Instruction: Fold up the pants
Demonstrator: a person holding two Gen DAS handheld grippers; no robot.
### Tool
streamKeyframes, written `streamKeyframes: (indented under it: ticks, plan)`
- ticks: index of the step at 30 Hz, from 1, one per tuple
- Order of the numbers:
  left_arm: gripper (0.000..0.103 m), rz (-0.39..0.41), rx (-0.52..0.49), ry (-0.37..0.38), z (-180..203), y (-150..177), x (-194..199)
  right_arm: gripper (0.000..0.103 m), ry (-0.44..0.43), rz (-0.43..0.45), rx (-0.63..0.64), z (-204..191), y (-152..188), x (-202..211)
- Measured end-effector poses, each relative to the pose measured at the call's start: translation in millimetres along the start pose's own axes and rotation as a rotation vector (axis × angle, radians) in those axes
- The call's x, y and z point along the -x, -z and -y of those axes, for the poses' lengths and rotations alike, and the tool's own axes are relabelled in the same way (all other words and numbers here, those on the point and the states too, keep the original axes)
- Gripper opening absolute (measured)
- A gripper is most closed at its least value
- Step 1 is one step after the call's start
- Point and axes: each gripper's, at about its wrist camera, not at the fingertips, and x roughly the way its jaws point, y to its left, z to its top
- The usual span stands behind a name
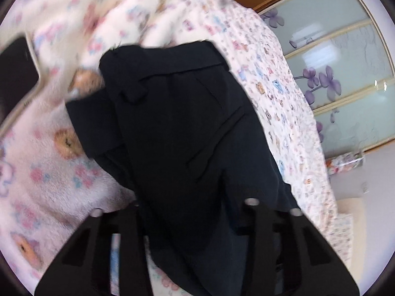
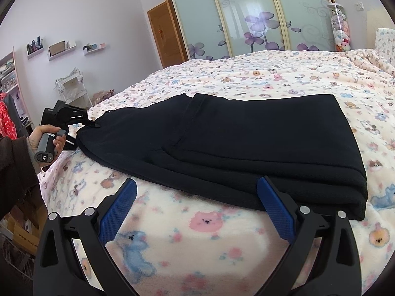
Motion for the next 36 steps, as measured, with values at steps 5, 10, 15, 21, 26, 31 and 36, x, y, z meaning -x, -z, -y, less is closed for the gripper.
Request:
streamKeyframes:
  ticks: [5, 10, 15, 21, 26, 31, 36]
  plan:
    - [0.019, 0.127, -0.262, -0.121, 68.3, 15.2, 20.8, 0.100, -0.008, 0.039, -0.023, 2.5, -1.9, 6.8]
    - [0.019, 0.246, -0.598, -0.159, 155.1, 61.4, 43.3, 0.100, 0.004, 0.126, -0.107, 18.1, -7.3, 21.4]
    - [0.018, 0.301, -0.909, -0.086, 229.5, 141.1, 59.2, 0.100, 0.090, 0.225, -0.243, 48.0, -11.0, 40.5]
    - [0.017, 0.200, -1.159, 0.114, 279.4, 257.4, 52.8, 0.100, 0.310, 0.381, -0.385, 82.9, -10.6, 74.7]
    - [0.018, 0.031, -1.326, 0.153, 271.8, 342.4, 12.7, 0.100, 0.445, 0.377, -0.569, 123.3, 0.7, 84.3]
    - [0.018, -0.004, -1.411, 0.099, 245.5, 385.9, -13.7, 0.100, 0.428, 0.331, -0.654, 141.0, 8.4, 77.2]
    - [0.018, 0.017, -1.417, 0.124, 237.4, 387.3, -6.6, 0.100, 0.418, 0.335, -0.647, 139.9, 10.0, 75.5]
